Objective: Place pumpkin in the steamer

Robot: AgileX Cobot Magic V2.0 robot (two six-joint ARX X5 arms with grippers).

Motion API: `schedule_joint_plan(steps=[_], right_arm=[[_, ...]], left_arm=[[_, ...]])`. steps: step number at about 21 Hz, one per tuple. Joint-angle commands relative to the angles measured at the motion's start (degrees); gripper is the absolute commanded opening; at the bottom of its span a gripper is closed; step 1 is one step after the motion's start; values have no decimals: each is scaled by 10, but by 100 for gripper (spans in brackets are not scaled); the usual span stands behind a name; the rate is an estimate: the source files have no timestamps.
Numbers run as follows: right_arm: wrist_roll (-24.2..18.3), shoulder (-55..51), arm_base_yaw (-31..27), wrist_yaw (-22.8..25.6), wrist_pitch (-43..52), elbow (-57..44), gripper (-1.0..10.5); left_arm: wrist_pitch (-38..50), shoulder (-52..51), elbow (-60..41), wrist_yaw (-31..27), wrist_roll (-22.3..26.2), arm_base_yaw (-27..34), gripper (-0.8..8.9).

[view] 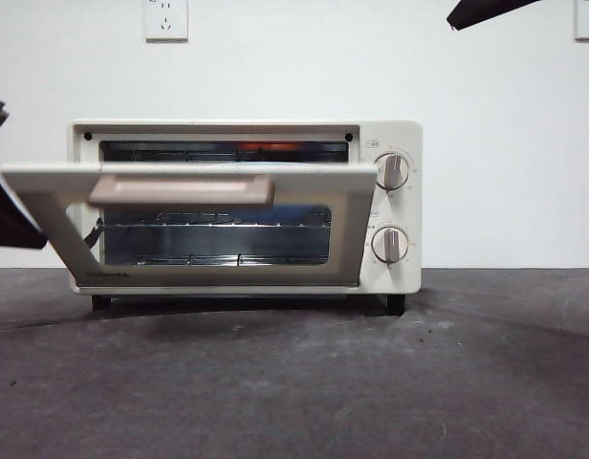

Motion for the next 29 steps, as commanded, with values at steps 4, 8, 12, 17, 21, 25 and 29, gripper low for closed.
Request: schedule_joint_plan(steps=[4, 8, 12, 17, 21, 25, 29], right_arm=[[1, 2, 4, -1, 4, 4, 151], [3, 2, 4, 0, 4, 4, 151], [3, 2, 4, 0, 4, 4, 151], [2, 2, 4, 0, 4, 4, 151], [2, 2, 4, 0, 5, 4, 151], [2, 2, 4, 0, 6, 4, 151], [2, 2, 4, 0, 6, 4, 151]], left_arm=[[53, 0, 9, 22, -33, -1, 14], [97, 0, 9, 22, -63, -1, 14], [129, -1, 9, 22, -89, -1, 14], [124, -17, 9, 24, -88, -3, 14], [110, -42, 9, 24, -88, -7, 15], [73, -83, 9, 22, -66, -21, 15], [22, -140, 9, 3, -39, -45, 15]])
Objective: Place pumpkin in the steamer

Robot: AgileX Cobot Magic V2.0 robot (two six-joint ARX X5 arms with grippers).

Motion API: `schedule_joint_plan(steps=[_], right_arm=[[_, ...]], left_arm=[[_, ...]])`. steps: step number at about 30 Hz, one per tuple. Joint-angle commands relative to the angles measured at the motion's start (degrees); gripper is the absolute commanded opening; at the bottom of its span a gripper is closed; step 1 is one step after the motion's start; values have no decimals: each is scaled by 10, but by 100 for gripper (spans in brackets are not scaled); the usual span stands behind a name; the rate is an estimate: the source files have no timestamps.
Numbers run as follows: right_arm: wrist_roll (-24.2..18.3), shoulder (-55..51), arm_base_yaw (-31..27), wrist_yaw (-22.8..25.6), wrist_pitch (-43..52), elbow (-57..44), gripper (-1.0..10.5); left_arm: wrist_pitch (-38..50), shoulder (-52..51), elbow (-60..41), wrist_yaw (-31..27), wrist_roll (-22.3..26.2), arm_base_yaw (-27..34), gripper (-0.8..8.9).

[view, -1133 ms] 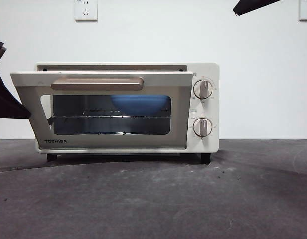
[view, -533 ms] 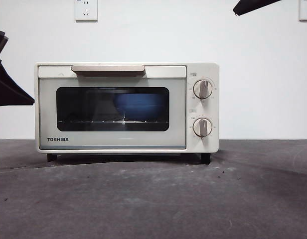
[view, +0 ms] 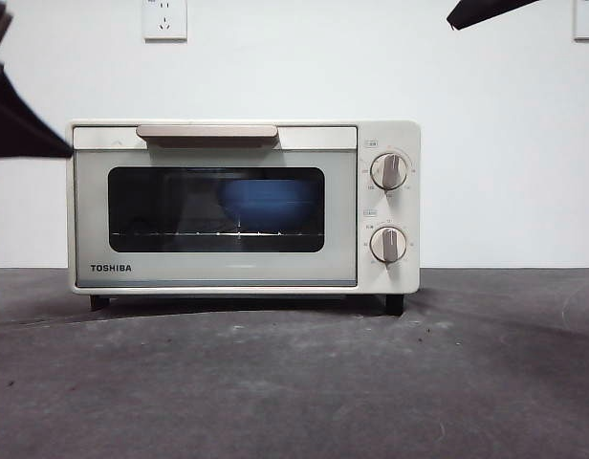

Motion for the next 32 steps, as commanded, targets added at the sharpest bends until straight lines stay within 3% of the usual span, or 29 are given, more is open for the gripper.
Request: schedule_joint_plan(steps=[1, 9, 21, 32], right_arm=[[2, 2, 4, 1, 6, 4, 151], [2, 2, 4, 18, 6, 4, 151], [3, 2, 4, 32, 30, 4, 151], [12, 3, 4, 35, 57, 4, 151]], left_arm=[[-30, -37, 9, -17, 38, -17, 15], [-150, -165, 13, -94, 87, -87, 15], [-378, -289, 105, -277, 155, -172, 15], [-439, -338, 123, -289, 162, -188, 15]])
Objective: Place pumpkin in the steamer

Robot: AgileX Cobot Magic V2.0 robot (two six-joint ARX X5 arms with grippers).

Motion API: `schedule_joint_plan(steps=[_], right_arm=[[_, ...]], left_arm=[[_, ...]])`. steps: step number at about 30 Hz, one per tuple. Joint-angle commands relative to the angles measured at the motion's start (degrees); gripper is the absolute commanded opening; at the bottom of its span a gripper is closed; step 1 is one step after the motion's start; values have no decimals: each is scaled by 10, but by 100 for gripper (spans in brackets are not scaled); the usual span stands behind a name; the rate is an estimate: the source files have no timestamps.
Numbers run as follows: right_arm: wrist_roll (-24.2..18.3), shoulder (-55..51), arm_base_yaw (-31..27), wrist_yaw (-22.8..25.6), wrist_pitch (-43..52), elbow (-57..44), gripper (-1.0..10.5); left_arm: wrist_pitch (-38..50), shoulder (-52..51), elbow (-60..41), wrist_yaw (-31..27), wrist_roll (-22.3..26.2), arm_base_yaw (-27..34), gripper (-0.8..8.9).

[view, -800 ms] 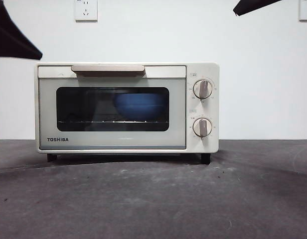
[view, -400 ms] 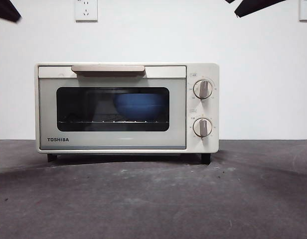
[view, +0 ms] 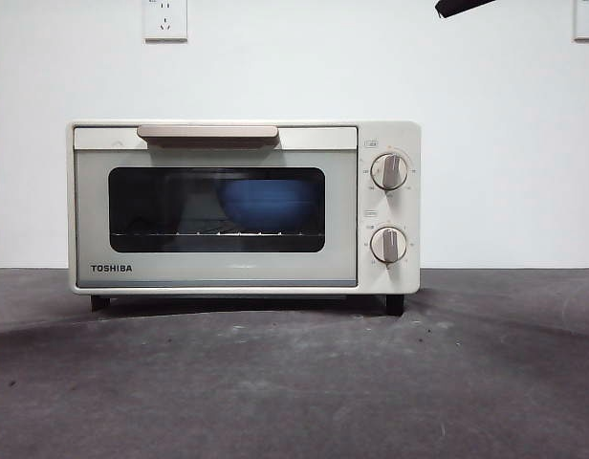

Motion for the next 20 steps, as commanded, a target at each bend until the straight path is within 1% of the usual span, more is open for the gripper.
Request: schedule_joint_plan(steps=[1, 13, 14, 15, 16, 20], right_arm=[[7, 3, 4, 2, 10, 4, 151], [6, 3, 4, 2, 22, 4, 143], [6, 3, 4, 2, 22, 4, 103], [6, 3, 4, 2, 22, 4, 35], [6, 3, 4, 2, 22, 4, 2], [7, 3, 4, 2, 22, 4, 5]], left_arm=[[0, 3, 11, -3, 7, -2, 15], [0, 3, 11, -2, 7, -2, 15], [0, 3, 11, -2, 7, -2, 16], [0, 3, 11, -2, 7, -2, 16], [0, 3, 11, -2, 7, -2, 16], [0, 3, 11, -2, 7, -2, 18]])
